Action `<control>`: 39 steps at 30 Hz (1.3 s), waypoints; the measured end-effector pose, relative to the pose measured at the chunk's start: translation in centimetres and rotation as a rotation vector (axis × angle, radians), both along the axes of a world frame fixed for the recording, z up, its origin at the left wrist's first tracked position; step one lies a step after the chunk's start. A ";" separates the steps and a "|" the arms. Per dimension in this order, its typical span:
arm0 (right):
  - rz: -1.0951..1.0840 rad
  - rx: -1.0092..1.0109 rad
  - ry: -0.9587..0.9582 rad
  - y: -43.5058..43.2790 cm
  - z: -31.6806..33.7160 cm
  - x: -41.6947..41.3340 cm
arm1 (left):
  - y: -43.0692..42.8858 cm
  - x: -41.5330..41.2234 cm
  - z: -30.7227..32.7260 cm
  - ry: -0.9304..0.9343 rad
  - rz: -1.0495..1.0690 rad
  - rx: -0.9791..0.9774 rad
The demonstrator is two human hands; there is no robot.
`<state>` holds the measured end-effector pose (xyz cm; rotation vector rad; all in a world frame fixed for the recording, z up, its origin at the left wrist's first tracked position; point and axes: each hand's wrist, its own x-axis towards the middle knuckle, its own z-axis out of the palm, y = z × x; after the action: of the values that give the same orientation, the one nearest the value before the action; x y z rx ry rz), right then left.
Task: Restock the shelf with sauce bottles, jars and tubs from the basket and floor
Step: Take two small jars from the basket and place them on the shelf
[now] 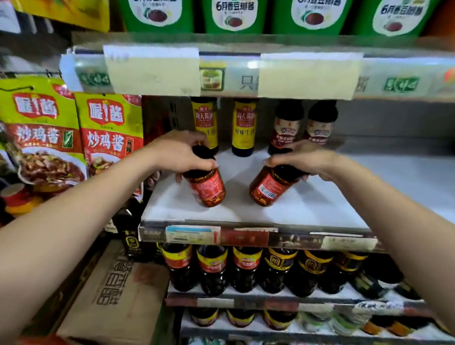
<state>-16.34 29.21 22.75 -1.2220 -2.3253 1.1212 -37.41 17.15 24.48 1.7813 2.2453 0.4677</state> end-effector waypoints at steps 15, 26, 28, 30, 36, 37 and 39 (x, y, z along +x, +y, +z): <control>0.221 -0.020 -0.123 3.9 -0.6 -2.5 | 4.8 -2.1 -1.5 -0.119 -0.209 -0.170; 0.296 -0.023 -0.211 4.6 -0.8 -4.4 | 6.5 -2.1 -1.8 -0.144 -0.273 -0.203; 0.301 0.010 -0.246 4.5 -1.0 -4.7 | 6.1 -2.3 -2.0 -0.162 -0.283 -0.188; 0.298 0.050 -0.253 4.3 -1.2 -4.8 | 5.6 -2.4 -2.4 -0.180 -0.281 -0.159; 0.233 0.025 0.040 3.4 -2.4 -2.8 | 4.0 -3.8 -4.4 -0.316 -0.204 -0.069; 0.206 0.008 0.116 3.2 -3.1 -2.1 | 3.4 -4.2 -5.0 -0.345 -0.182 -0.053; 0.138 -0.042 0.241 2.8 -4.5 -0.8 | 2.5 -4.8 -6.4 -0.334 -0.118 -0.042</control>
<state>-17.09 32.02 18.24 -0.8947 -2.2390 1.2911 -42.23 19.67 18.07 1.6622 1.8993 0.6362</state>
